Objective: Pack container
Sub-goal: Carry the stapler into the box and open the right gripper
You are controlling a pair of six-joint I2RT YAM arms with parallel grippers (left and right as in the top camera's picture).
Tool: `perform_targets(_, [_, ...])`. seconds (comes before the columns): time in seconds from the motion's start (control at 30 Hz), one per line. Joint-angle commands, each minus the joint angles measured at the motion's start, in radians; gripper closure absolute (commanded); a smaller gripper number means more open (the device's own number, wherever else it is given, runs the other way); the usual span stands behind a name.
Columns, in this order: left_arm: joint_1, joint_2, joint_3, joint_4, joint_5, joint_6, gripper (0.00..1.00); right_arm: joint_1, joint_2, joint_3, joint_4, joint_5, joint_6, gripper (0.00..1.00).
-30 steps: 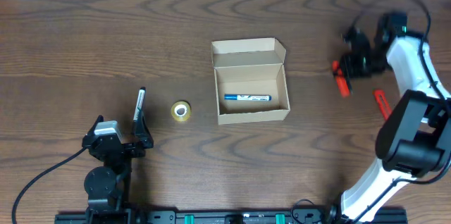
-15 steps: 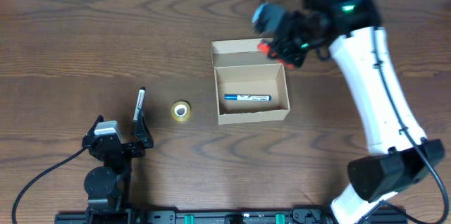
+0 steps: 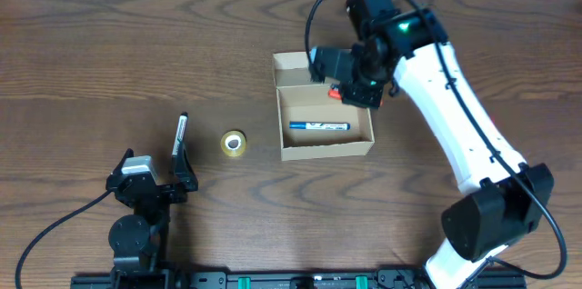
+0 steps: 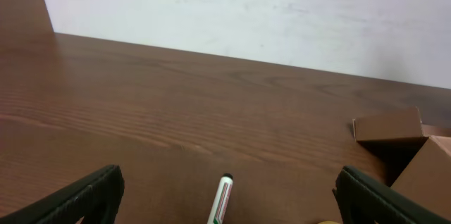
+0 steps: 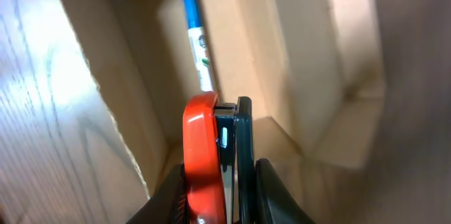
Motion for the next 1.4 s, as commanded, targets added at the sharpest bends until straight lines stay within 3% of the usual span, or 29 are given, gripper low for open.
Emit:
perform_targets(0.0, [-0.002, -0.006, -0.023, 0.000, -0.010, -0.007, 0.05, 0.053, -0.003, -0.087, 0.061, -0.030, -0.025, 0.99])
perform_targets(0.4, [-0.002, -0.006, -0.023, 0.002, -0.009, -0.007, 0.05, 0.168, -0.003, -0.421, 0.436, -0.032, -0.025, 0.99])
perform_targets(0.73, [-0.002, -0.006, -0.023, 0.003, -0.009, -0.007, 0.05, 0.130, 0.000, -0.437, 0.460, -0.074, -0.019, 0.99])
perform_targets(0.83, [-0.002, -0.006, -0.023, 0.003, -0.009, -0.007, 0.05, 0.123, 0.000, -0.437, 0.463, -0.082, 0.014, 0.71])
perform_targets(1.03, [-0.002, -0.006, -0.023, 0.003, -0.009, -0.007, 0.05, 0.117, 0.000, -0.437, 0.467, -0.081, 0.014, 0.63])
perform_targets(1.37, [-0.002, -0.006, -0.023, 0.004, -0.009, -0.007, 0.05, 0.100, 0.000, -0.437, 0.468, -0.082, 0.021, 0.67])
